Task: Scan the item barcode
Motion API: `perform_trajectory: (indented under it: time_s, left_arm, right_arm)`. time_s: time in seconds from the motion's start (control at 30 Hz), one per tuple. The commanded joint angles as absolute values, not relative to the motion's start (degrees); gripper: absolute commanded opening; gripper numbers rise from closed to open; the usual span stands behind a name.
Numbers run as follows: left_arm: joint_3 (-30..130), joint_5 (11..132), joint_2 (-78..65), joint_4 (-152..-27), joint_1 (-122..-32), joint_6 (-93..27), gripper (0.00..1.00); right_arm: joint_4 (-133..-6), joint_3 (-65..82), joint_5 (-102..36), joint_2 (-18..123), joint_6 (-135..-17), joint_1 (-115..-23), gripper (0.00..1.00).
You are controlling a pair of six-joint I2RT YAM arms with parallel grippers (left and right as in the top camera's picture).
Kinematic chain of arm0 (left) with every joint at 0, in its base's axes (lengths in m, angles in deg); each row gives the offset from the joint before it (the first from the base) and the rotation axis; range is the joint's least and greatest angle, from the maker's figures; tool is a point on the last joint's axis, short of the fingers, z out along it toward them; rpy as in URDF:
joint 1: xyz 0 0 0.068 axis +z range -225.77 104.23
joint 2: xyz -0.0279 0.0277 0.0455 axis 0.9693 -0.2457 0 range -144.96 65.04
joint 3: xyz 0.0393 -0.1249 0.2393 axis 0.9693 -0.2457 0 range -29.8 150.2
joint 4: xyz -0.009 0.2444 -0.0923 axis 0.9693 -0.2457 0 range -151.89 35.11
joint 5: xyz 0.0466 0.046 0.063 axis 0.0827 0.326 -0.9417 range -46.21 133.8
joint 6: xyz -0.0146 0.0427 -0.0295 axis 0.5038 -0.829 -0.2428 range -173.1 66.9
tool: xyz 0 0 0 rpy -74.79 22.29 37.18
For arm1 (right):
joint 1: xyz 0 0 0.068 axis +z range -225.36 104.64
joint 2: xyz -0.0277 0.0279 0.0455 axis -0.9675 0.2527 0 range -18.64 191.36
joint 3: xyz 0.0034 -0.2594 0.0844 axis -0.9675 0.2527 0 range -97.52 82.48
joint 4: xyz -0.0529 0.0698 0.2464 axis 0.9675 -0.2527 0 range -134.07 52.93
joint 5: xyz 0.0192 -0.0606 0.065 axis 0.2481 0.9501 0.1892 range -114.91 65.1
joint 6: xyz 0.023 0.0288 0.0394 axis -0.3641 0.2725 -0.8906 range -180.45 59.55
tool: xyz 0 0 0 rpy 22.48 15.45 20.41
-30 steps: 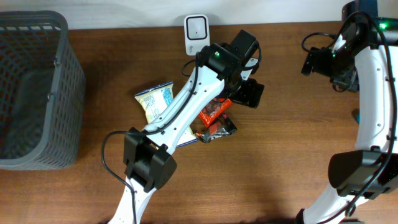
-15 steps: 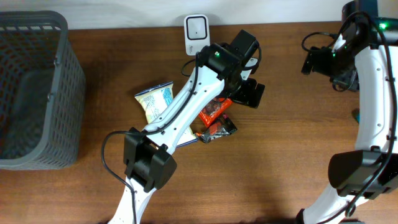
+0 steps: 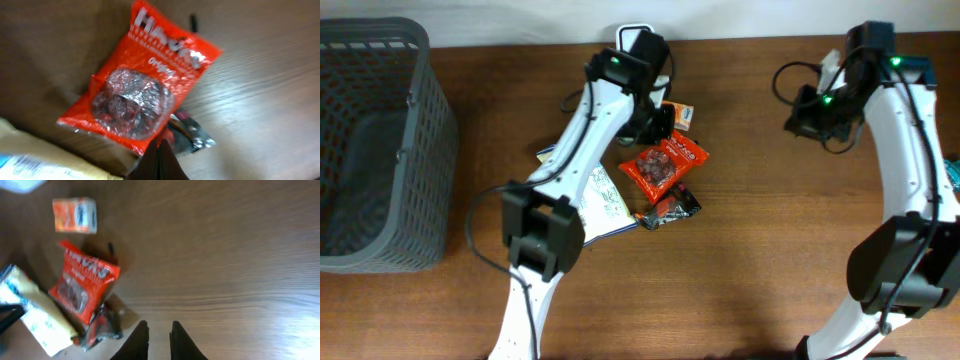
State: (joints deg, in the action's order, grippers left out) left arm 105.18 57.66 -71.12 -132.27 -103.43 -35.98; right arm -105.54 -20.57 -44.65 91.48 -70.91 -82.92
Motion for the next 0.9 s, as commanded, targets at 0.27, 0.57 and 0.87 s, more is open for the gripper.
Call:
perform_trajectory:
  time_s: [0.27, 0.57, 0.87]
  left_arm:
    - [105.2, 45.6, -80.3, -133.5, -103.3, -33.2, 0.0]
    - [105.5, 31.1, -86.7, -131.9, -102.4, -33.2, 0.0]
    - [132.6, 43.9, -86.7, -139.9, -95.9, -33.3, 0.08]
  right_arm:
    - [-78.6, -7.2, -51.2, 93.6, -80.3, -70.2, 0.1]
    - [-80.6, -7.2, -46.6, 93.6, -80.0, -70.1, 0.17]
    - [-76.6, -7.2, -47.4, 93.6, -76.0, -66.4, 0.37]
